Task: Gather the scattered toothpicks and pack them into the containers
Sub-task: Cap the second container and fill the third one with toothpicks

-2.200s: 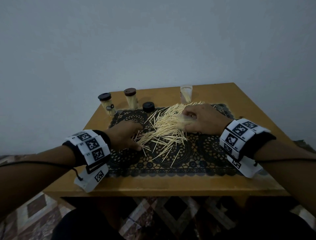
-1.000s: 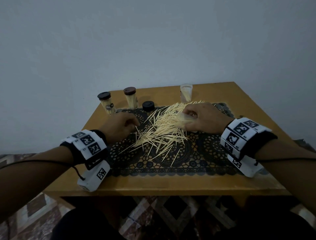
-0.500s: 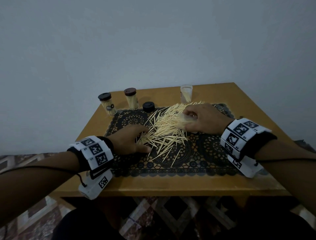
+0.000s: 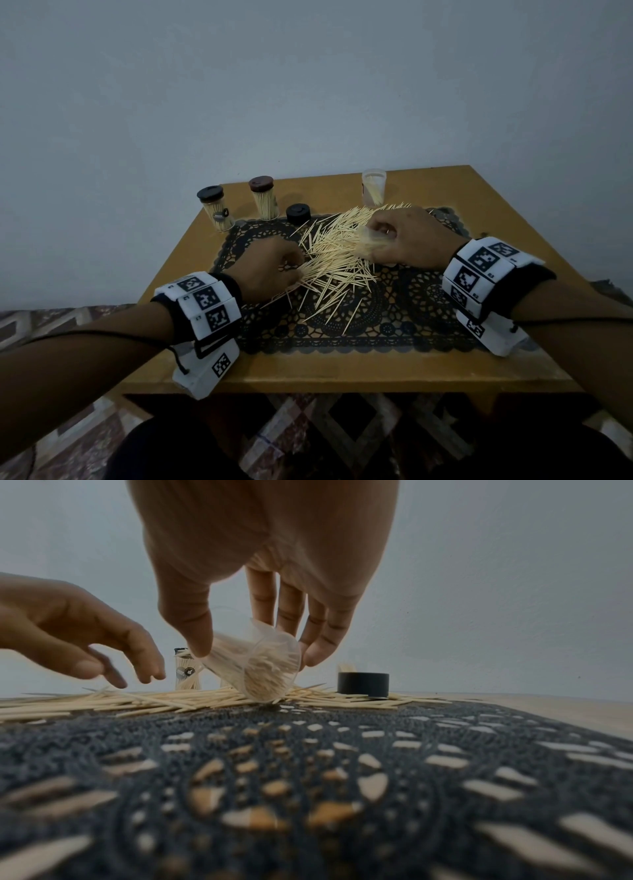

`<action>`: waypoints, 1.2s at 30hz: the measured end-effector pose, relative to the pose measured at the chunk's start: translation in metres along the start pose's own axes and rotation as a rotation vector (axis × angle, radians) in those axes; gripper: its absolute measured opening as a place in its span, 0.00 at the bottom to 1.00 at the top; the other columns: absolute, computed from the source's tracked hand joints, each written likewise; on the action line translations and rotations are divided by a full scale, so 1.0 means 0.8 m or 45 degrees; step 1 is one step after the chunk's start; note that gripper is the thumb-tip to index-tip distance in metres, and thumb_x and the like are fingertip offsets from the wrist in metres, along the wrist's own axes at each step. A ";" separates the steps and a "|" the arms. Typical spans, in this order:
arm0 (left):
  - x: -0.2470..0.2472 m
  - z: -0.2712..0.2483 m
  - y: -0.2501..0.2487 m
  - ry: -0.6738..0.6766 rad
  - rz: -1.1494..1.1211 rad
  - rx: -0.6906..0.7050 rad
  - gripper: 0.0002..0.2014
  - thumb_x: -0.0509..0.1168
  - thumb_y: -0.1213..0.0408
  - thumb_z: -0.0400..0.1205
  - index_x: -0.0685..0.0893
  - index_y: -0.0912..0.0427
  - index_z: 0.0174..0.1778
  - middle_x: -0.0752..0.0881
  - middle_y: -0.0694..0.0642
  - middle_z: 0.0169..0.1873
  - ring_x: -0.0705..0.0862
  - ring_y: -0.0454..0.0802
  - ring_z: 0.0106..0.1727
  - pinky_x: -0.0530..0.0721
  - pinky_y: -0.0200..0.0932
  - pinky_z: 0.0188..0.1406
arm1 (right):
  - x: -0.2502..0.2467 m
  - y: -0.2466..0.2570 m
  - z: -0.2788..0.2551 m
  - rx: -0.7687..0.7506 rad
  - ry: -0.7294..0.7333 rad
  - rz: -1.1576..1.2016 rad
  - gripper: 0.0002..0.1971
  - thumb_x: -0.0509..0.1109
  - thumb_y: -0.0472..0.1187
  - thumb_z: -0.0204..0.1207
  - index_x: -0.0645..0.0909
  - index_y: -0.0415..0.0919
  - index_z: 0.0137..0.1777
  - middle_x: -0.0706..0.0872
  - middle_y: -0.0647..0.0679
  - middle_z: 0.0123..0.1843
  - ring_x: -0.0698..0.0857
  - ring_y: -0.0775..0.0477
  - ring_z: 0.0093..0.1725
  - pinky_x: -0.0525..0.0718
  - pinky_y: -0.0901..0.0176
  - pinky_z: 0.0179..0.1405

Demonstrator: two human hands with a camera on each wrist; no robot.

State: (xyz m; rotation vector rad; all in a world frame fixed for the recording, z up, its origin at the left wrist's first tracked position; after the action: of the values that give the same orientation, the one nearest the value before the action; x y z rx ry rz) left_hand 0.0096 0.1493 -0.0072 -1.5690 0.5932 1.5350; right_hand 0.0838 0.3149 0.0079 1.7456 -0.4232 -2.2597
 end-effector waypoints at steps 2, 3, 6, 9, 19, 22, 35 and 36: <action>0.004 -0.005 0.017 0.078 0.043 -0.147 0.28 0.70 0.42 0.75 0.77 0.54 0.68 0.78 0.57 0.62 0.76 0.55 0.64 0.75 0.46 0.60 | -0.001 0.000 0.000 -0.002 -0.005 -0.001 0.18 0.80 0.49 0.69 0.85 0.40 0.55 0.85 0.52 0.48 0.79 0.54 0.43 0.68 0.74 0.37; 0.012 -0.010 0.028 0.182 0.084 -0.247 0.38 0.68 0.35 0.72 0.72 0.52 0.74 0.74 0.58 0.67 0.73 0.57 0.68 0.74 0.49 0.64 | -0.001 0.000 0.000 -0.001 -0.006 -0.002 0.19 0.80 0.49 0.69 0.85 0.40 0.55 0.84 0.52 0.47 0.79 0.54 0.43 0.68 0.75 0.37; 0.032 -0.025 0.043 0.370 0.215 -0.387 0.53 0.66 0.25 0.63 0.62 0.53 0.80 0.68 0.60 0.75 0.66 0.60 0.75 0.71 0.55 0.72 | -0.002 0.000 0.000 0.001 -0.009 0.000 0.18 0.80 0.48 0.69 0.85 0.41 0.55 0.83 0.54 0.46 0.78 0.55 0.42 0.67 0.75 0.36; 0.034 -0.018 0.034 0.301 0.235 -0.326 0.46 0.70 0.31 0.67 0.71 0.56 0.75 0.73 0.60 0.70 0.70 0.58 0.71 0.74 0.52 0.67 | -0.001 -0.001 0.000 -0.004 -0.007 0.005 0.18 0.80 0.48 0.69 0.85 0.41 0.55 0.82 0.54 0.45 0.77 0.57 0.41 0.66 0.74 0.35; 0.018 0.001 0.022 0.145 0.022 -0.196 0.15 0.77 0.60 0.73 0.89 0.57 0.54 0.90 0.53 0.47 0.84 0.46 0.46 0.80 0.37 0.47 | 0.001 -0.004 0.001 0.010 -0.004 0.007 0.18 0.80 0.49 0.69 0.85 0.42 0.55 0.83 0.53 0.47 0.78 0.56 0.42 0.68 0.74 0.35; 0.016 0.003 0.026 0.157 -0.001 -0.170 0.12 0.77 0.64 0.73 0.90 0.56 0.53 0.90 0.51 0.46 0.86 0.44 0.46 0.82 0.37 0.50 | 0.001 -0.004 0.001 0.010 -0.005 0.005 0.18 0.80 0.49 0.69 0.85 0.41 0.55 0.84 0.53 0.47 0.80 0.54 0.44 0.68 0.74 0.36; 0.010 0.015 0.013 0.158 0.149 0.021 0.07 0.72 0.63 0.78 0.91 0.54 0.50 0.91 0.49 0.44 0.80 0.37 0.38 0.71 0.27 0.40 | 0.001 0.000 0.000 -0.002 -0.004 -0.001 0.19 0.80 0.48 0.69 0.85 0.40 0.56 0.87 0.49 0.51 0.81 0.52 0.46 0.72 0.67 0.39; 0.010 0.016 0.011 0.166 0.160 0.036 0.07 0.72 0.63 0.78 0.91 0.54 0.51 0.90 0.49 0.44 0.79 0.38 0.37 0.71 0.27 0.40 | 0.001 0.001 0.000 -0.002 -0.003 0.000 0.19 0.80 0.48 0.69 0.85 0.40 0.56 0.87 0.49 0.51 0.81 0.52 0.47 0.72 0.68 0.39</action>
State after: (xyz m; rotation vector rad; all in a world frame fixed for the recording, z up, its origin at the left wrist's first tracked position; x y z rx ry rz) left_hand -0.0038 0.1564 -0.0156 -1.6458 0.7966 1.5166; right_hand 0.0837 0.3142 0.0075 1.7427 -0.4217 -2.2612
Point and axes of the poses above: each hand's wrist, its own z-axis towards the middle knuckle, its own x-axis out of the palm, y = z × x, the point moved 10 cm from there along z, towards the middle knuckle
